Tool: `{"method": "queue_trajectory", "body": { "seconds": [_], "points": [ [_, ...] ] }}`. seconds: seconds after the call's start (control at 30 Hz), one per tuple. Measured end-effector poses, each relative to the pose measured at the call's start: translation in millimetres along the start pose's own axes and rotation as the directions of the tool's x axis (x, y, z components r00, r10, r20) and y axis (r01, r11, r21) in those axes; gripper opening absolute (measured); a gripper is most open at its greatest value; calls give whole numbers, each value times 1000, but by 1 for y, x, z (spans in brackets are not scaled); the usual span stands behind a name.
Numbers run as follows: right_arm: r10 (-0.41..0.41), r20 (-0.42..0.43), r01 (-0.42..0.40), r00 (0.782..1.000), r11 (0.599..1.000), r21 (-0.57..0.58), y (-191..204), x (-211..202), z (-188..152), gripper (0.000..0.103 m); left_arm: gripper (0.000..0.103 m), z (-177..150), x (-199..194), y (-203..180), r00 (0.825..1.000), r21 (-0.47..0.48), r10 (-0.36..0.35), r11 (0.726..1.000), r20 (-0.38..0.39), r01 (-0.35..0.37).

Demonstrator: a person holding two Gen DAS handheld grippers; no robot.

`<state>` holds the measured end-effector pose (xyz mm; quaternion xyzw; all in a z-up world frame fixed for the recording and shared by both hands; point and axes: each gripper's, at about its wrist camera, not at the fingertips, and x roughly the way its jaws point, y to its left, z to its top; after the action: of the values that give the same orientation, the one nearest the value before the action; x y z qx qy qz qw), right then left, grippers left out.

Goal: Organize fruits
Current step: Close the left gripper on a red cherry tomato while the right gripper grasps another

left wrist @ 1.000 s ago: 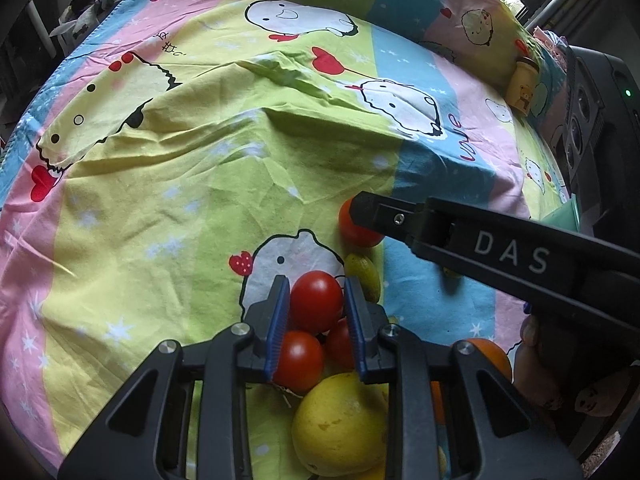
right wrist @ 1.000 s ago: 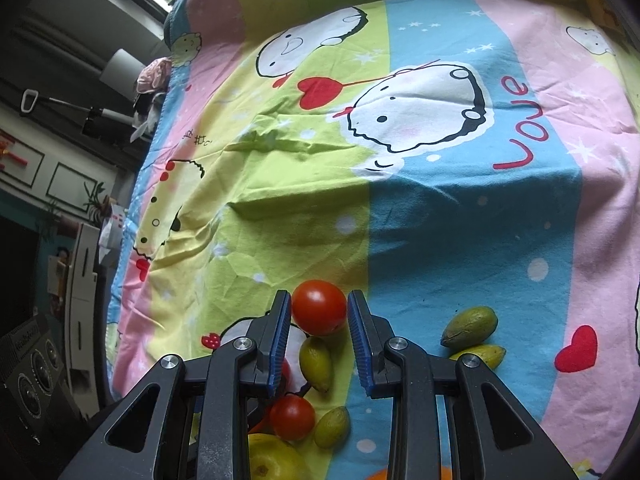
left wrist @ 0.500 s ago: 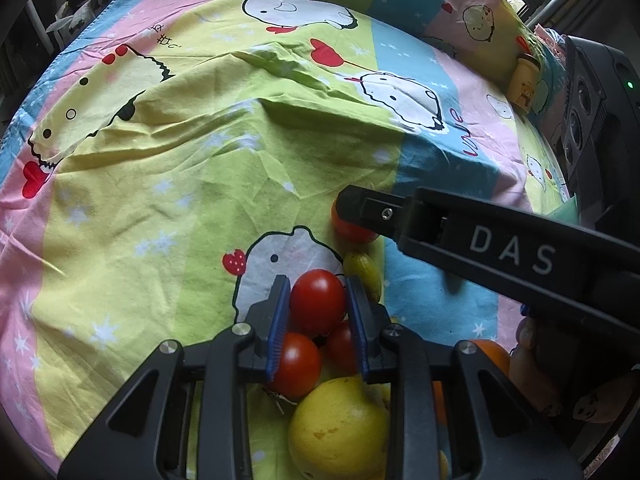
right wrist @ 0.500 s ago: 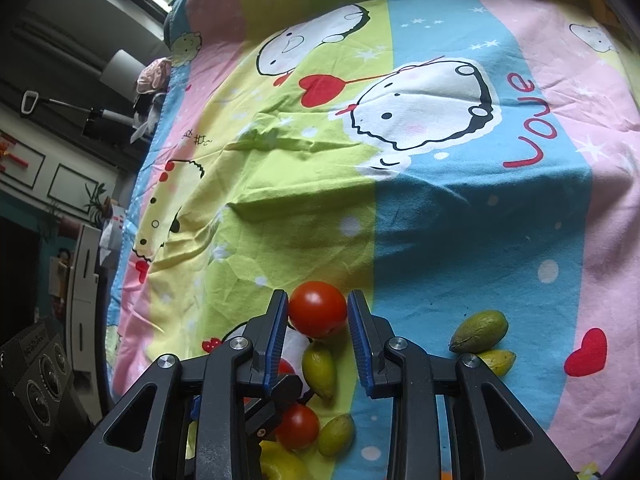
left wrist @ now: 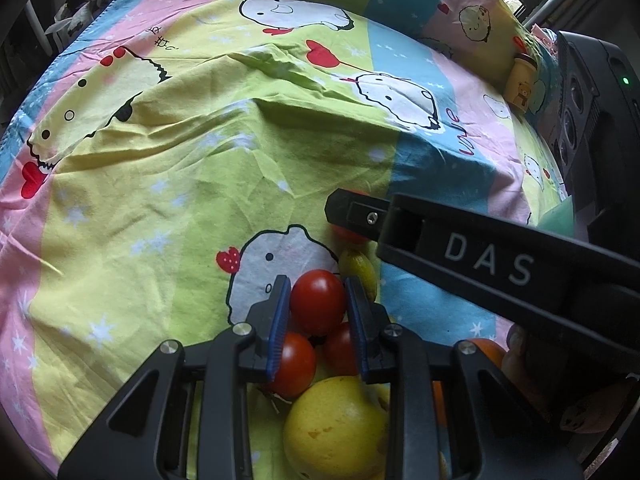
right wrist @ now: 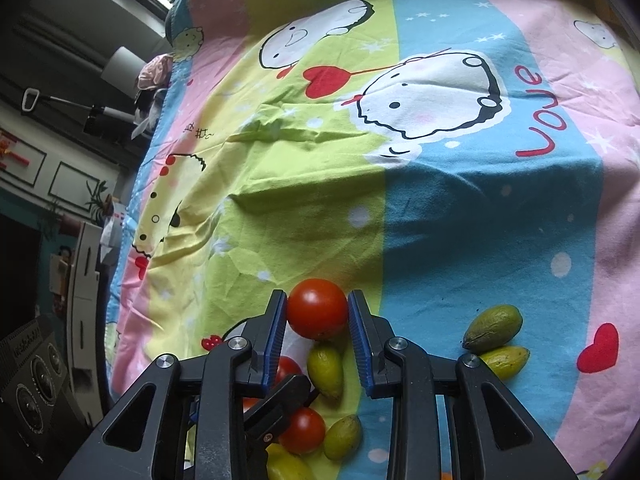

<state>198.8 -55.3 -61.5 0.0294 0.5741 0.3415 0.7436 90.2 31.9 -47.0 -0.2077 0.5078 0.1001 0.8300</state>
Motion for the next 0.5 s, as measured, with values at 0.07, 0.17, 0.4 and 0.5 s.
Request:
{"method": "queue_trajectory", "body": {
  "seconds": [0.07, 0.17, 0.4, 0.5],
  "points": [
    [2, 12, -2, 1000, 1000, 2, -1, -5, 0, 32, 28, 0, -2, -1, 1000, 2, -2, 1000, 6, 2],
    [9, 34, -9, 999, 1000, -1, 0, -13, -1, 32, 28, 0, -6, -3, 1000, 4, -8, 1000, 22, 8],
    [22, 88, -22, 996, 1000, -6, 2, -35, -6, 32, 28, 1, -20, -5, 997, 2, -22, 1000, 78, 22],
    [20, 120, -20, 993, 1000, -1, 2, -47, -9, 32, 28, 1, -26, -6, 994, -2, -30, 1000, 105, 30]
  ]
}}
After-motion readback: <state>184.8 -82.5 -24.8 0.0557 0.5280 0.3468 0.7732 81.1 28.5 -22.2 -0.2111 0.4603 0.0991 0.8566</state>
